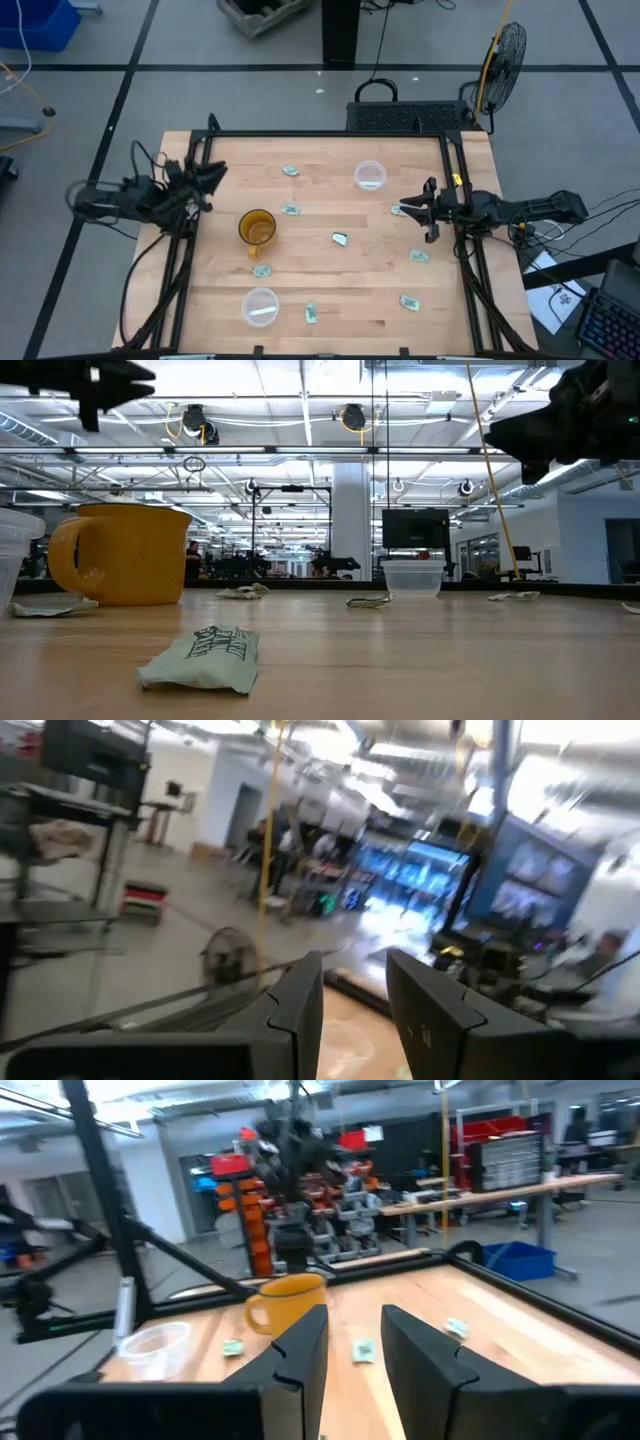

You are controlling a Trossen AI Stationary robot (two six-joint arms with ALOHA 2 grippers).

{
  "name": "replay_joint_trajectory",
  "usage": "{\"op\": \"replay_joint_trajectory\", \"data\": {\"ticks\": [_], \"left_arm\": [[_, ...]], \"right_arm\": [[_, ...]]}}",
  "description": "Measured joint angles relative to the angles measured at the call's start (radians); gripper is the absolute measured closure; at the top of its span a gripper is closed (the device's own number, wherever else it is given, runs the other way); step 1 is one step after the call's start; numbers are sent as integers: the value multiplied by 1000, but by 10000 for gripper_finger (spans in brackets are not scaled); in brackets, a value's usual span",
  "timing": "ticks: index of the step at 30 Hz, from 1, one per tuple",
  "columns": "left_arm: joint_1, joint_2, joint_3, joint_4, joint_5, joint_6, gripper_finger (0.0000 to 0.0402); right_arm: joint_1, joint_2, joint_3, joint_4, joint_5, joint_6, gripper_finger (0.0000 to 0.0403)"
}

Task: Pick and place items into bin
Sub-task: Put the green stevia packet into the bottom transparent bin

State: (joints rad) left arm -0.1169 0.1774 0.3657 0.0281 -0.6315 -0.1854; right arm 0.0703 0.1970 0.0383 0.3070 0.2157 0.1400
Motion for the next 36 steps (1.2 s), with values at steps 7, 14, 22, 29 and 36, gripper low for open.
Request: {"op": "replay_joint_trajectory", "data": {"ticks": [7,14,22,29,36], "left_arm": [[106,497,343,-236,2,-8,284],[278,979,529,-333,102,-160,284],[417,1333,616,-301,293,-138,284],[447,1478,627,-311,362,-144,284],[468,1546,627,-305,441,-177,284]], "right_arm": [[-107,148,1,132,-8,31,314],[-165,236,1,156,-8,64,314],[-172,242,1,153,-11,58,314],[-172,242,1,82,-11,57,314],[-172,243,1,33,-11,57,314]]}}
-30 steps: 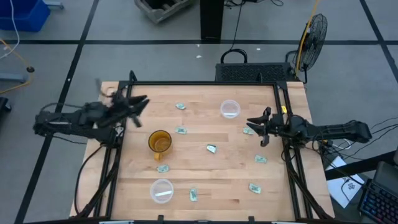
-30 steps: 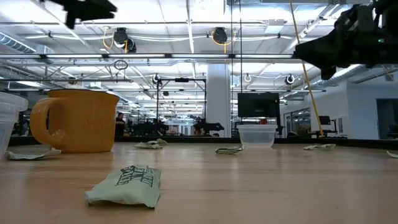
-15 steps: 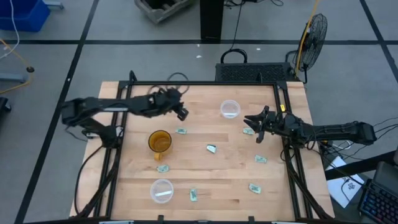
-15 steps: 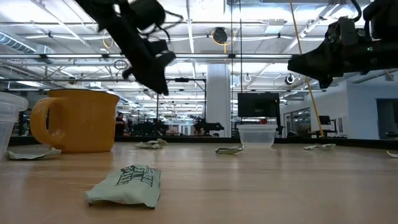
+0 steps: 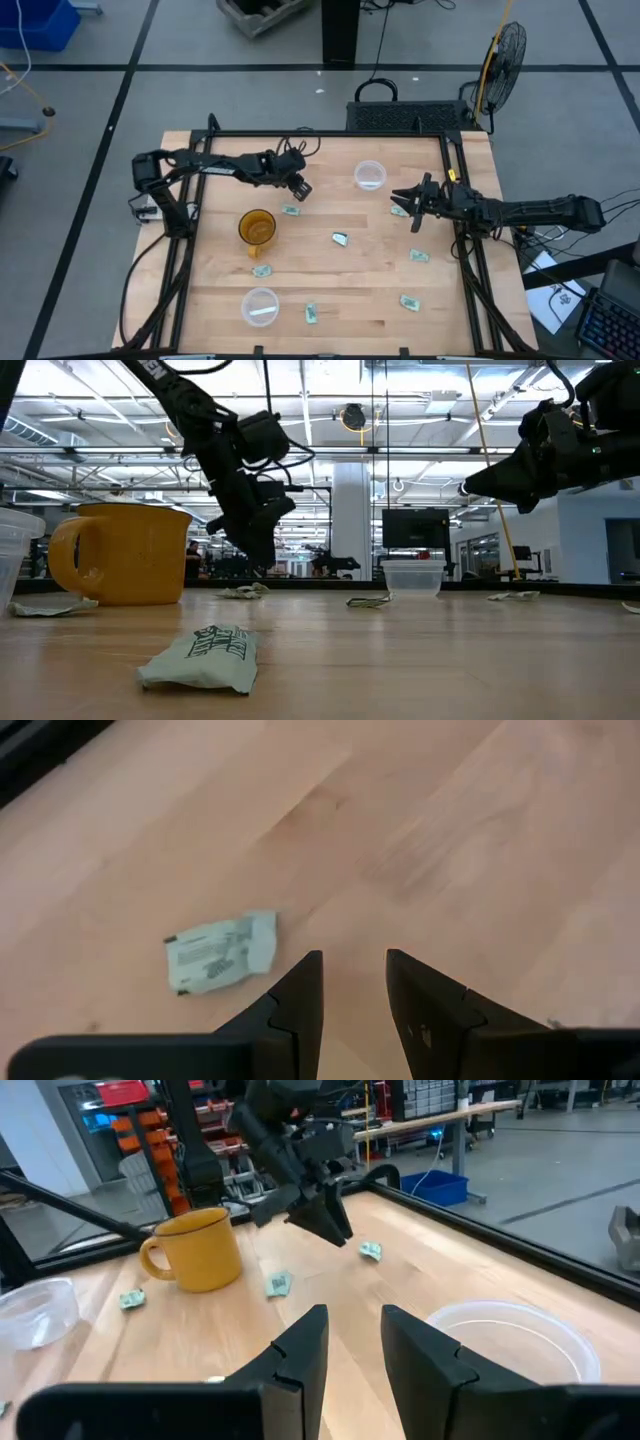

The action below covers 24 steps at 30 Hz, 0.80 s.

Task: Pick and place items into bin
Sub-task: Put the green stevia packet into the bottom transparent bin

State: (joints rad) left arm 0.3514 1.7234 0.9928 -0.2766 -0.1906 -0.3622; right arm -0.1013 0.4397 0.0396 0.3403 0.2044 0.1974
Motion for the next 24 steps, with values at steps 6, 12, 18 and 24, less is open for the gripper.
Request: {"op": "replay_joint_trajectory", "data": {"ticks": [6,12,18,24], "left_arm": [[18,60,0,-2,-50,0,284],[26,105,-1,33,-107,13,284],[28,117,-1,43,-174,17,284],[43,117,-1,43,-169,14,300]], "right_arm": [[0,0,0,-39,0,50,314],[0,0,0,-62,0,52,314],[0,0,0,-90,0,52,314],[0,0,0,-93,1,52,314]]}}
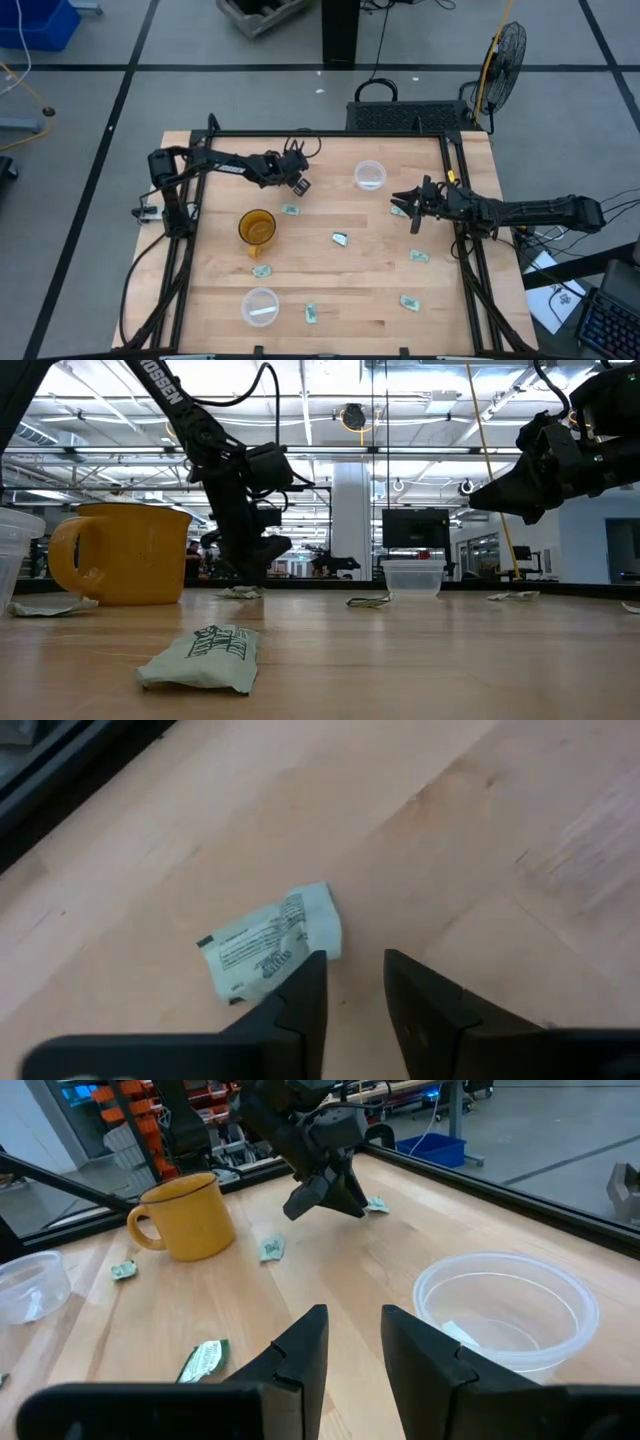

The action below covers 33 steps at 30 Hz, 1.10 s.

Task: Pick and place items into bin
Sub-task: Put the green stevia packet into the bottom transparent bin

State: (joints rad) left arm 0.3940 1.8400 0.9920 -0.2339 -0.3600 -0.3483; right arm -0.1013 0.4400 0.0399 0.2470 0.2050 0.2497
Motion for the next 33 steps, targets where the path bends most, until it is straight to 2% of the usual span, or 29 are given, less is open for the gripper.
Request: {"op": "replay_joint_trajectory", "data": {"ticks": [5,7,26,33], "left_arm": [[21,0,0,0,-28,-20,376],[27,0,0,0,-39,-20,393],[-34,-9,-1,29,3,-25,399],[-143,-176,-1,27,109,-71,400]], "right_arm": [[0,0,0,1,0,0,314],[0,0,0,1,0,0,314],[0,0,0,1,0,0,314],[0,0,0,0,0,0,314]]}}
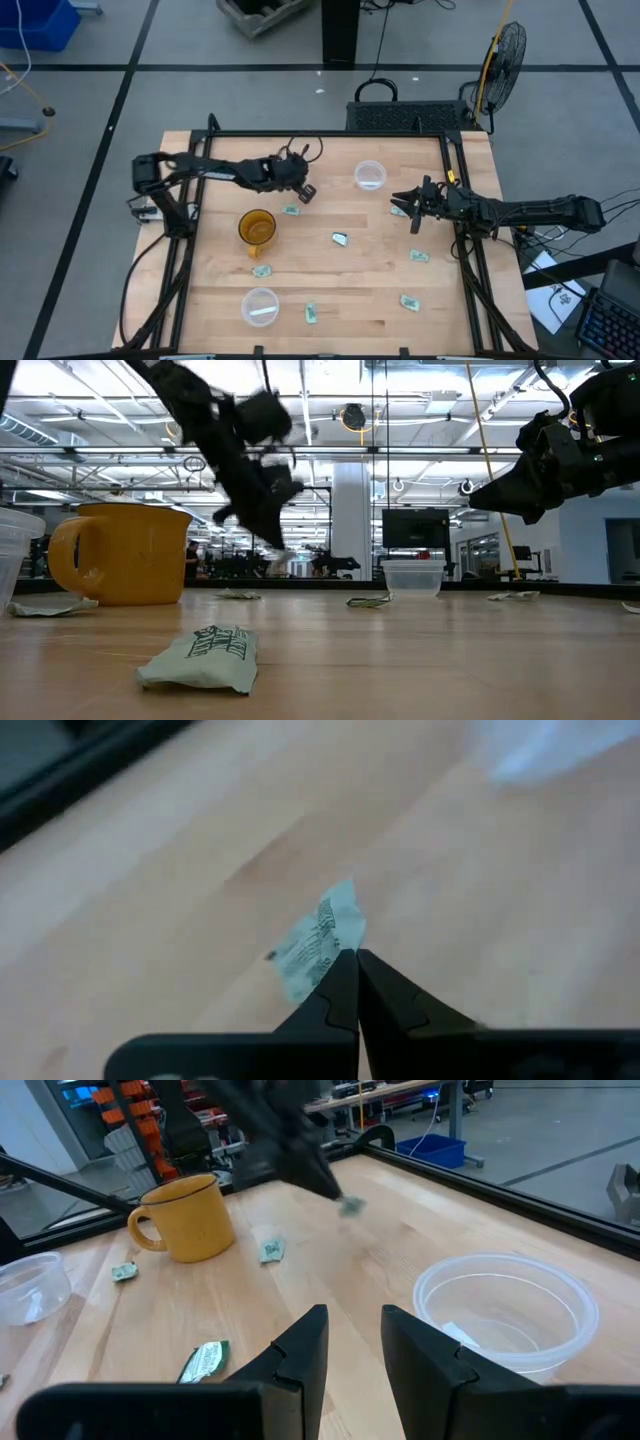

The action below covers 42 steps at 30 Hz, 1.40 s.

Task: Pick and place items into bin
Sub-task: Put the green stevia packet into the bottom transparent bin

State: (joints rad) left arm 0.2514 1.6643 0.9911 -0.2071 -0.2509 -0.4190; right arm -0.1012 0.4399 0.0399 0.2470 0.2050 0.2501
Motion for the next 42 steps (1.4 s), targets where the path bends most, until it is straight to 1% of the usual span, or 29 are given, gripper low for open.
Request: {"op": "replay_joint_trajectory", "data": {"ticks": [4,6,8,10,12,14,15,16,18,20,25,29,32,35,39,42], "left_arm": [[-125,-151,0,-30,83,-63,400],[-215,-215,0,-51,114,-111,400],[-323,-263,0,-50,147,-129,400],[-439,-288,1,-44,172,-140,401],[-558,-292,1,-45,172,-150,401],[-650,-291,1,-75,207,-48,401],[-687,-291,1,-104,219,-21,401],[-722,-291,1,-129,210,-36,401],[-777,-291,1,-171,150,-153,401],[-819,-291,1,-179,122,-267,401],[-906,-275,1,-174,145,-518,401],[-960,-231,0,-209,117,-651,401],[-986,-169,0,-236,136,-756,400],[-995,-111,-1,-230,158,-796,400],[-993,-61,-1,-224,146,-815,400],[-984,-45,-1,-209,153,-869,387]], "right_arm": [[0,0,0,-16,0,0,314],[0,0,0,-23,0,0,314],[0,0,0,-40,0,0,314],[0,0,0,-48,0,0,314],[0,0,0,-52,0,0,314],[0,0,0,-49,0,0,314],[0,0,0,-40,0,-3,314],[0,0,0,-26,0,-5,314],[0,0,0,1,0,-6,314],[0,0,0,38,1,-21,314],[0,0,0,206,2,-189,314],[0,-1,0,300,4,-241,314],[0,0,0,323,8,-259,314],[0,0,0,354,9,-313,314],[0,0,0,413,8,-337,314],[0,0,0,456,8,-348,314]]}}
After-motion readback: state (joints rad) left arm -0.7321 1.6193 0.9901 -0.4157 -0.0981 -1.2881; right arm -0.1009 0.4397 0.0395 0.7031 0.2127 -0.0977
